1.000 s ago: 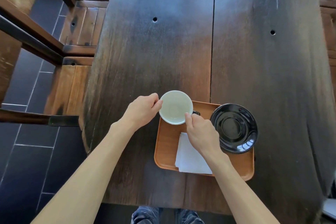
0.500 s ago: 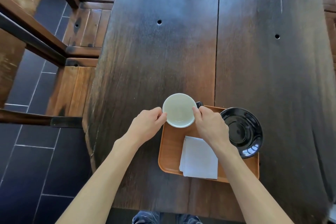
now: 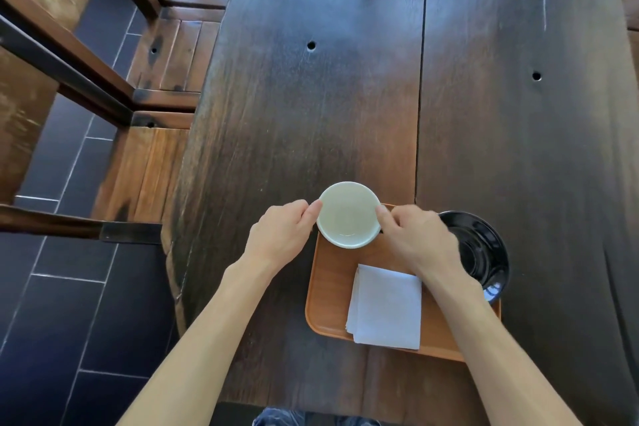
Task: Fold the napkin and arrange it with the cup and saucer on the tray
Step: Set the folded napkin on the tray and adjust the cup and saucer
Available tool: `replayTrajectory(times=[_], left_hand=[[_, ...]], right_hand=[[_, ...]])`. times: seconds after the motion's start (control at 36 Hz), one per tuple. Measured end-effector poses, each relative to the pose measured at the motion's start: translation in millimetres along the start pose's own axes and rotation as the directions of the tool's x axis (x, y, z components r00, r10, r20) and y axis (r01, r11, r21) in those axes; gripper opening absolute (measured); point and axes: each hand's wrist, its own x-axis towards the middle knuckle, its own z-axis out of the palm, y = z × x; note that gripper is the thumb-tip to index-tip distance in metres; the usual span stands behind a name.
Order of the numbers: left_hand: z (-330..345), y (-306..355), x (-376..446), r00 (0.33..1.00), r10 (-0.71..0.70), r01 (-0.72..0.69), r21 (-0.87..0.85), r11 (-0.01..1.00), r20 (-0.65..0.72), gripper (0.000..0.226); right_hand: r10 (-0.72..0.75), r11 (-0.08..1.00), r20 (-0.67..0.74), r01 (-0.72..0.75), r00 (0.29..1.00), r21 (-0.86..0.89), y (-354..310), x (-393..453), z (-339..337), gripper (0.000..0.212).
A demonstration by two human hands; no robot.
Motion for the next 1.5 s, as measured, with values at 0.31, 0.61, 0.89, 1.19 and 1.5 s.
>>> replayTrajectory(times=[0.31,0.61,0.89,1.19,1.5], left_hand=[[16.4,3.3,-16.7,0.974,-0.053,0.073,-0.082,0.994,0.22,0.046],[-9.7,12.7,17.8,0.974,-0.083,0.077,0.039,0.996,0.213,0.045],[-1.8,9.3,7.3,0.997,-0.057,0.06,-0.063,0.996,0.042,0.049],[2.4,9.6,3.2,1.0,-0.004,0.004,0.0,1.0,0.022,0.04],[-0.7,8.6,5.5,1.0,-0.013,0.012,-0.086,0.996,-0.006,0.041]], right_hand=[[-0.218,0.975,0.147,0.211,0.965,0.065,-0.7,41.7,-12.5,0.032],[-0.167,0.957,0.129,0.129,0.977,0.261,12.0,17.1,11.6,0.03],[-0.155,0.946,0.131,0.108,0.979,0.306,17.6,10.1,9.2,0.043],[-0.183,0.945,0.066,0.157,0.981,0.288,18.4,9.2,13.5,0.037],[-0.118,0.956,0.096,0.087,0.988,0.28,10.8,-4.5,16.0,0.04]])
